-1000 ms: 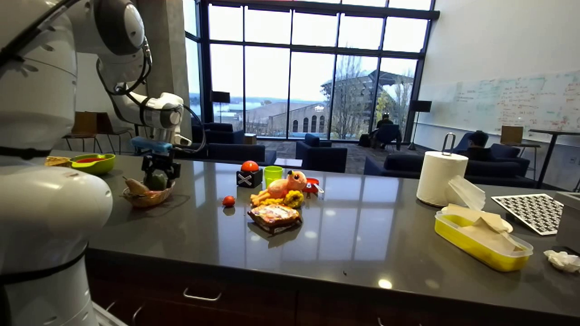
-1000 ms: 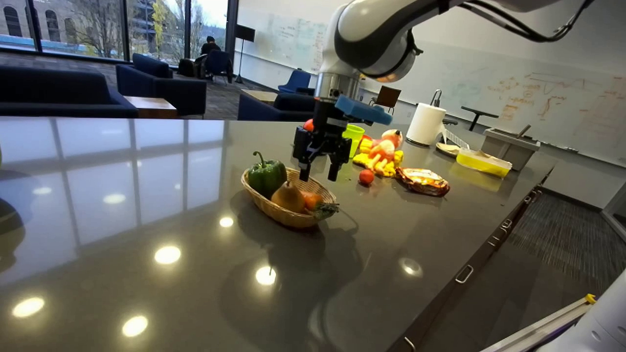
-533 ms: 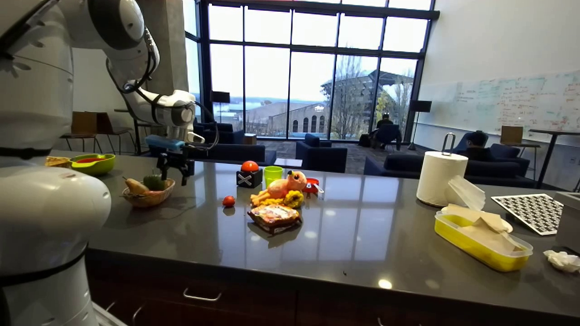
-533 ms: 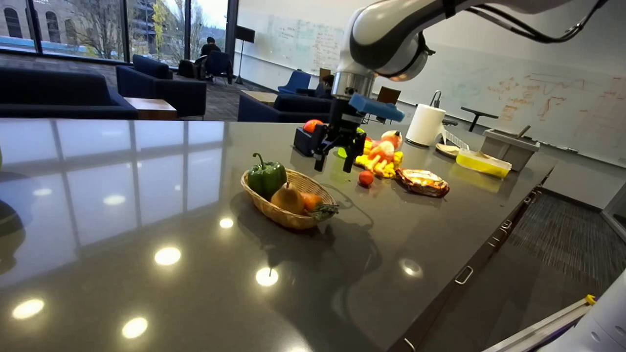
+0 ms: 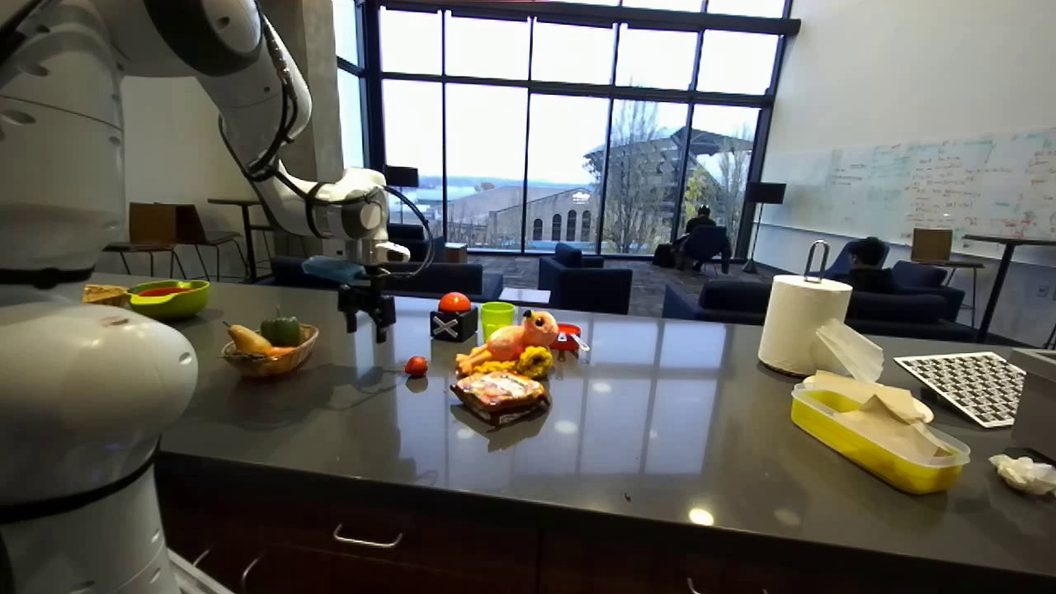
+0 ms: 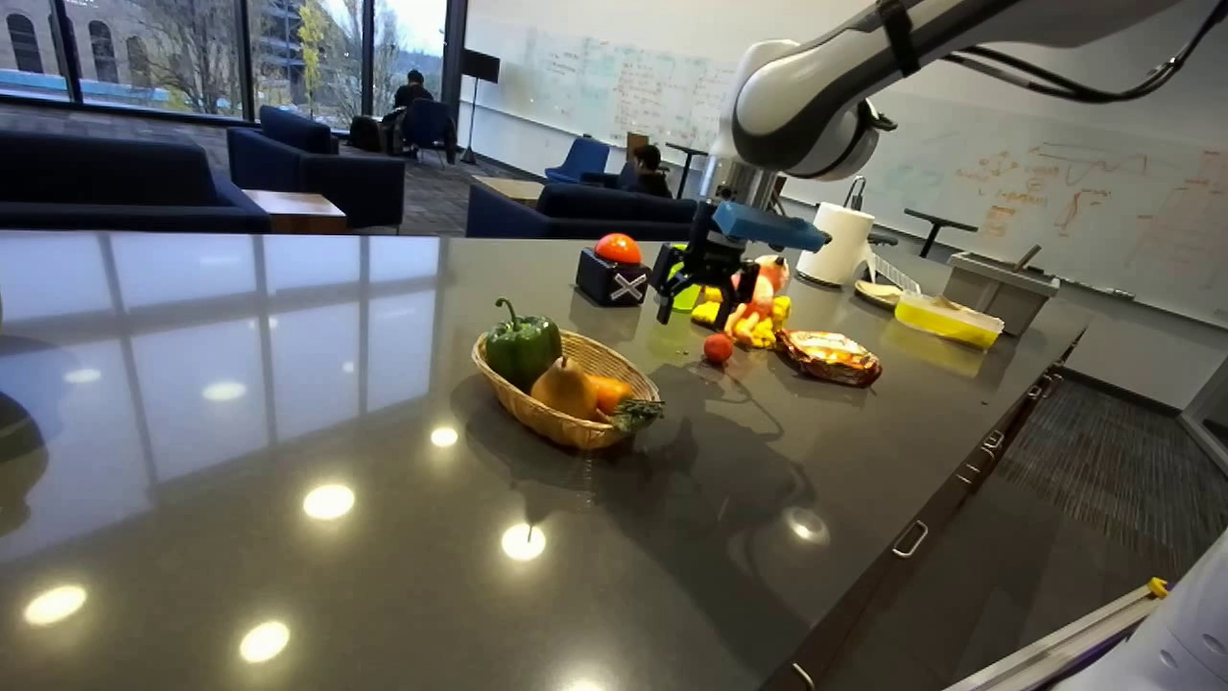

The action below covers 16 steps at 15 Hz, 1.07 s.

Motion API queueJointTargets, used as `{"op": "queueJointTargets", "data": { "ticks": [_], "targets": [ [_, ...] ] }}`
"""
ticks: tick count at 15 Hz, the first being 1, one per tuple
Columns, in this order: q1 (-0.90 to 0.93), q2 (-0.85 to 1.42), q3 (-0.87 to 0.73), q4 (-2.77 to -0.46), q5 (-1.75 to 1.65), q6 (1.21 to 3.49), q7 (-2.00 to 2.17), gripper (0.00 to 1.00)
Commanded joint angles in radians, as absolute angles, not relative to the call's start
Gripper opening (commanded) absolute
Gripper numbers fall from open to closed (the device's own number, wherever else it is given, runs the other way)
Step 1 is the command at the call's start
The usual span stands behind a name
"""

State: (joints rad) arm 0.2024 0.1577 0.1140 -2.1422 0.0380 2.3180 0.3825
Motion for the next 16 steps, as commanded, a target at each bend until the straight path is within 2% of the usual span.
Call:
{"op": "queueJointTargets", "data": {
  "ticks": [1, 16],
  "targets": [
    [0.189, 0.128, 0.080, -2.191, -0.024, 2.381, 0.517, 1.00],
    [0.169, 0.182, 0.023, -2.204, -0.184, 2.435, 0.598, 1.00]
  ]
}}
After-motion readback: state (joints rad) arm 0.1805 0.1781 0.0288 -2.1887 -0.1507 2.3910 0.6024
